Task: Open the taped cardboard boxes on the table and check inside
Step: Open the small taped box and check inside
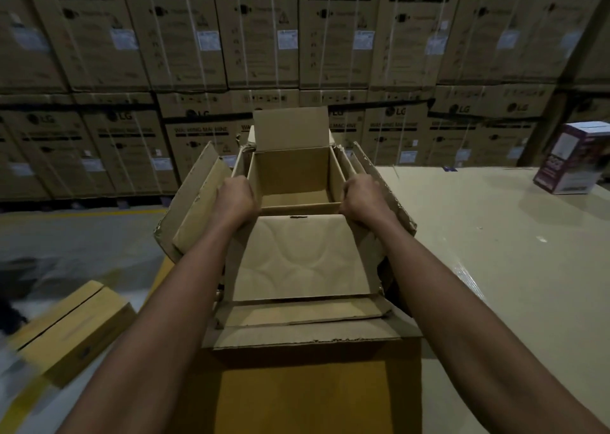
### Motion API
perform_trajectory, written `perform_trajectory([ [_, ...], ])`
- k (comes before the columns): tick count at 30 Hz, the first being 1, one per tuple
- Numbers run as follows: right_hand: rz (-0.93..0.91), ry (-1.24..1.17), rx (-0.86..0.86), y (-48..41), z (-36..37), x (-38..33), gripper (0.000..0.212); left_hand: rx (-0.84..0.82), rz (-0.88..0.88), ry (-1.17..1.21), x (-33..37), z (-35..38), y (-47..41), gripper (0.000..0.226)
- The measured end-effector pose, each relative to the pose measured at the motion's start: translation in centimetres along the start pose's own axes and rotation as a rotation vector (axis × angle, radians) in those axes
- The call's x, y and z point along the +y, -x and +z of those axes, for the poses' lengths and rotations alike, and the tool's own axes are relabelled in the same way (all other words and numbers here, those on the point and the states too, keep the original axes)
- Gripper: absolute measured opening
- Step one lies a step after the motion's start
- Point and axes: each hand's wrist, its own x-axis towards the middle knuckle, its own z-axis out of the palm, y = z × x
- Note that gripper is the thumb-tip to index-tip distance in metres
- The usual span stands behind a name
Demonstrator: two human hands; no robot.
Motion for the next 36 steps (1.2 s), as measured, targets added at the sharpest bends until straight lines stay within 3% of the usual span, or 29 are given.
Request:
perform_trajectory([
  [12, -0.045, 0.045, -0.030, -0.3, 1.0, 0.8, 0.017, 0.032, -0.014, -0.034, -0.5, 1.1, -0.2, 0.013],
  [15, -0.044, 0.067, -0.081, -0.3, 0.9, 0.8, 0.009, -0.030, -0.014, -0.030, -0.5, 1.1, -0.2, 0.005],
  [17, -0.055, 0.062, -0.117, -0.5, 1.0, 0.7, 0.007, -0.089, -0.002, -0.046, -0.4, 1.0, 0.0, 0.012],
  [25, -0.086, 0.019, -0.149, -0.4, 1.2, 1.3, 0.029, -0.188, 0.055, -0.080, -0.3, 1.3, 0.1, 0.035],
  [31, -0.105, -0.005, -0.154, -0.3, 1.1, 1.4, 0.043, -0.144, 0.081, -0.037, -0.2, 1.2, 0.9, 0.059],
  [36, -0.097, -0.106, -0.088, 0.2, 1.6, 1.7, 0.041, 0.015, 0.088, 0.097, -0.3, 1.3, 2.1, 0.045],
])
